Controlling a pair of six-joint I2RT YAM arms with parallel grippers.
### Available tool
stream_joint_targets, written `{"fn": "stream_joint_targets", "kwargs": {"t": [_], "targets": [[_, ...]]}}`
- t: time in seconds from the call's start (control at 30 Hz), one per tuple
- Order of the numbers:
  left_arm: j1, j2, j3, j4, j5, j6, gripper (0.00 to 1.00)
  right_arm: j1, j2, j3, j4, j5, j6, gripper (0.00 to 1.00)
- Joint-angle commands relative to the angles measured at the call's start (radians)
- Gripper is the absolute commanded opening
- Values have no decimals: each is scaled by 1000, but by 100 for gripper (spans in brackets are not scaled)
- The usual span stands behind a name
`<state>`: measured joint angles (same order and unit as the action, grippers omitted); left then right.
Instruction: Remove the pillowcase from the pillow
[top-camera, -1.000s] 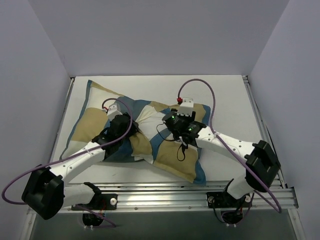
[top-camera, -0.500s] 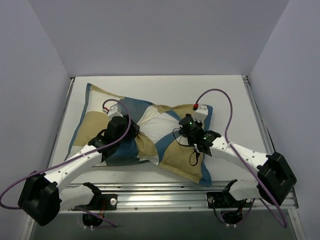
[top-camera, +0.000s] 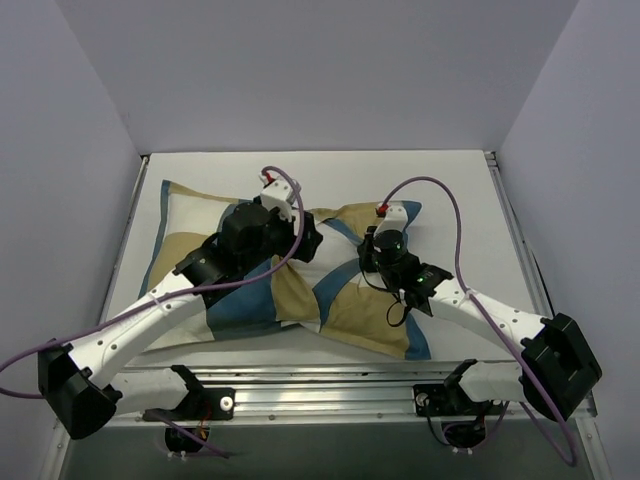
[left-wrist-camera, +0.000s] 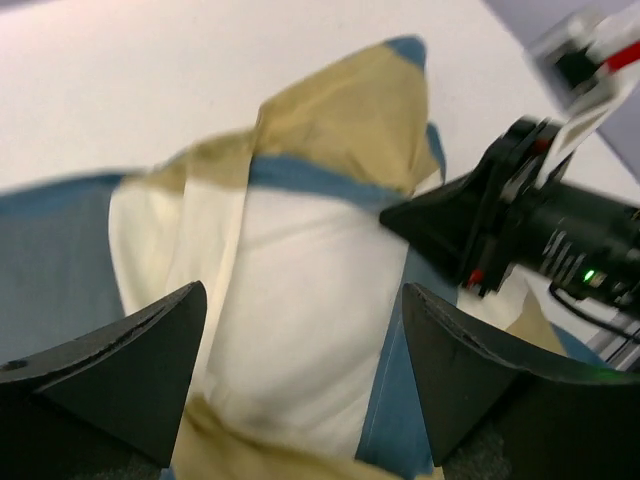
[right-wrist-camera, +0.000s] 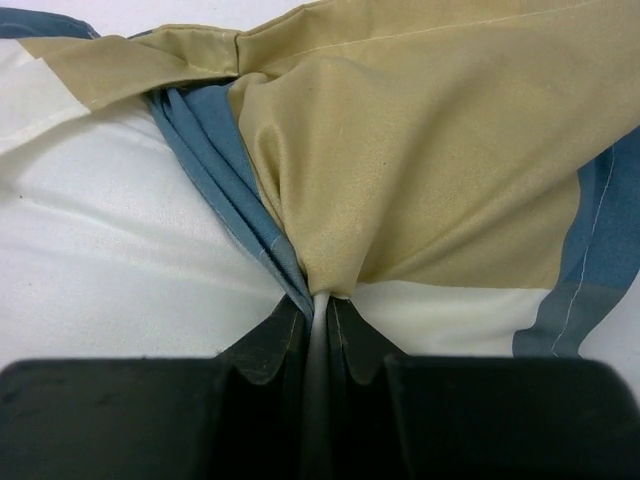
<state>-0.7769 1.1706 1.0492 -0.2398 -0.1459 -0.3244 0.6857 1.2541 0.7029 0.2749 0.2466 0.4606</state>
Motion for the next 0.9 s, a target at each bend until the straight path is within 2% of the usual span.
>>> {"fn": "stream_joint_targets", "kwargs": {"t": [0.0,0.13,0.4,0.43,0.67,0.77,0.8,0.87], "targets": [[-16,111,162,-26,60,160,88,3,-16,-5,-37,-89,-66,0],[-36,260,281,-64,92,241,88,2,-25,17,-49,-87,-96,0],[-36,471,305,-44,215,323,91,-9,-15,38,-48,-109,-125,0],[-36,483,305,-43,219,362,91,-11,-12,43,-48,-113,-126,0],[-32,572,301,-61,164,389,91,-9,-12,59,-42,-153,-146,2],[-33,577,253,-20,167,361,74,-9,-15,64,-40,-150,-146,3],[-32,577,238,-3,180,354,56,-9,-13,67,-42,-142,-146,4],[-33,575,210,33,193,337,35,-9,-12,69,-43,-122,-142,6]]}}
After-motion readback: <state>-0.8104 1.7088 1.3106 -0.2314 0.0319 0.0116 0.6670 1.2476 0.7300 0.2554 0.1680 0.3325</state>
